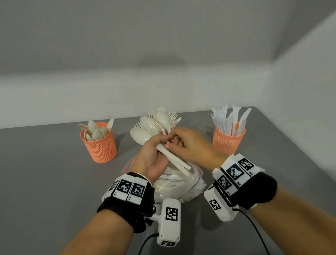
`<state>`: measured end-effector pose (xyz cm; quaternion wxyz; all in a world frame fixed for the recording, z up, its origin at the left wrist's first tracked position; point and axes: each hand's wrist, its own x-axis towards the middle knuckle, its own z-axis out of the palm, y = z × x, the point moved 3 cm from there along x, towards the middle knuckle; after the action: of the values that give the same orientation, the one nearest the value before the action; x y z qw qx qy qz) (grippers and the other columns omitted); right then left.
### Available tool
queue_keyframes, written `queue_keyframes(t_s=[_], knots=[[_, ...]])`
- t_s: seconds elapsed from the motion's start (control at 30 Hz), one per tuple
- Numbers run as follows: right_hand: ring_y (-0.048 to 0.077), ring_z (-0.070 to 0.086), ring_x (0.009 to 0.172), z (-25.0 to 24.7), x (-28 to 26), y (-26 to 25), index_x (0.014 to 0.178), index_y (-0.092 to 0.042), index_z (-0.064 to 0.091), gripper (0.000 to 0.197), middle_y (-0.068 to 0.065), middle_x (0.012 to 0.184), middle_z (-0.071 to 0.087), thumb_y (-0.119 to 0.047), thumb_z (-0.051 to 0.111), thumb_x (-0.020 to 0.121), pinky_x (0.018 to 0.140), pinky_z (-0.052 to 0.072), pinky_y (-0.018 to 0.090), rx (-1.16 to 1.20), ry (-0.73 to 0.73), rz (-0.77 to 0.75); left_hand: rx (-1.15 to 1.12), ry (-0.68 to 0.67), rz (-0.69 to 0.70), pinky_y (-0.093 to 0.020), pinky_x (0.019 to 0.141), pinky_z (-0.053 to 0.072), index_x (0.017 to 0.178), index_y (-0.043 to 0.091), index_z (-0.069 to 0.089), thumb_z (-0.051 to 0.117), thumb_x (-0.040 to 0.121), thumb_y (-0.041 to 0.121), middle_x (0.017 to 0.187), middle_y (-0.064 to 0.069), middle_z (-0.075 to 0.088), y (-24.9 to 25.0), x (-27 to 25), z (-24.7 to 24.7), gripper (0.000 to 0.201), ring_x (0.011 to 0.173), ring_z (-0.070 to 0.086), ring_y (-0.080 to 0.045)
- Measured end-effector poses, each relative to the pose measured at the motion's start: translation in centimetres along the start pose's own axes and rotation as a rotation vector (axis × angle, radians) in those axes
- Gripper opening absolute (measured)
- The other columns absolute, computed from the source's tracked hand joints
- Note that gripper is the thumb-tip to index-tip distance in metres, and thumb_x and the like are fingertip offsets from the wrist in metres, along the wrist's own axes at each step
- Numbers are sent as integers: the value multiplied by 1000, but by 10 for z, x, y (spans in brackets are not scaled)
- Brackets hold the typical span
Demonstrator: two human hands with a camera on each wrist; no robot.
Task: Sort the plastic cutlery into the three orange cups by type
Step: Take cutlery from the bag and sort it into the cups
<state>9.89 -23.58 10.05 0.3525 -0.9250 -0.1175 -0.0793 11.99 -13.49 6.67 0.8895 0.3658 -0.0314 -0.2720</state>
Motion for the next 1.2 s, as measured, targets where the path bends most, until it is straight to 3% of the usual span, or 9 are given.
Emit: queue_keyframes(t_s=[0.17,0.33,0.43,0.57,0.73,0.87,0.97,1.03,1.2], knots=[[6,44,56,6,4,-6,104,-4,56,22,0,66,52,-21,56,90,54,33,13,6,-16,20,72,3,12,-30,80,49,68,4,70,32,86,1,68,-8,67,5,-8,-5,42,67,66,-17],[5,41,53,12,6,-3,95,-2,59,14,-5,60,46,-15,55,91,52,36,11,179,30,95,56,11,0,-32,91,51,107,-5,61,39,94,9,95,-13,71,5,-10,-11,29,89,70,-19],[8,41,55,18,7,-2,83,-5,53,17,-3,61,46,-18,51,94,53,35,17,187,-12,150,28,42,7,-29,82,56,113,-4,57,39,97,12,94,-12,72,5,-10,-12,29,85,71,-17],[25,58,81,25,6,-4,104,1,50,23,17,96,61,-19,41,97,76,50,36,215,-28,199,33,93,48,-30,80,56,111,3,61,42,96,10,95,-10,68,8,-8,-15,25,81,69,-16],[19,55,71,15,9,-11,107,-4,42,16,9,82,57,-17,35,99,72,48,40,368,167,232,60,85,66,-22,59,54,80,5,55,39,99,15,62,-3,54,13,-12,-8,27,52,57,-9],[12,63,86,3,6,-22,110,-13,54,24,3,96,66,-24,58,89,77,50,27,408,183,149,32,58,65,-27,69,58,102,3,60,42,96,11,80,-7,66,17,-13,-9,21,71,66,-15],[11,62,82,12,4,-27,91,-19,63,12,-4,85,66,-12,66,82,79,50,26,327,84,83,21,52,30,-31,70,56,90,4,63,39,93,13,83,-8,67,18,-14,-12,26,77,67,-19],[4,62,85,17,4,-25,100,-14,66,20,-2,91,68,-8,67,80,81,48,22,301,88,70,-4,56,28,-32,76,52,90,4,62,39,91,12,84,-9,65,20,-16,-12,24,78,65,-20],[-18,56,67,18,3,-21,108,-17,54,38,-17,76,57,-12,74,76,62,42,2,306,86,62,1,60,49,-29,72,56,93,6,62,38,92,5,81,-7,68,20,-19,-14,24,73,67,-17]])
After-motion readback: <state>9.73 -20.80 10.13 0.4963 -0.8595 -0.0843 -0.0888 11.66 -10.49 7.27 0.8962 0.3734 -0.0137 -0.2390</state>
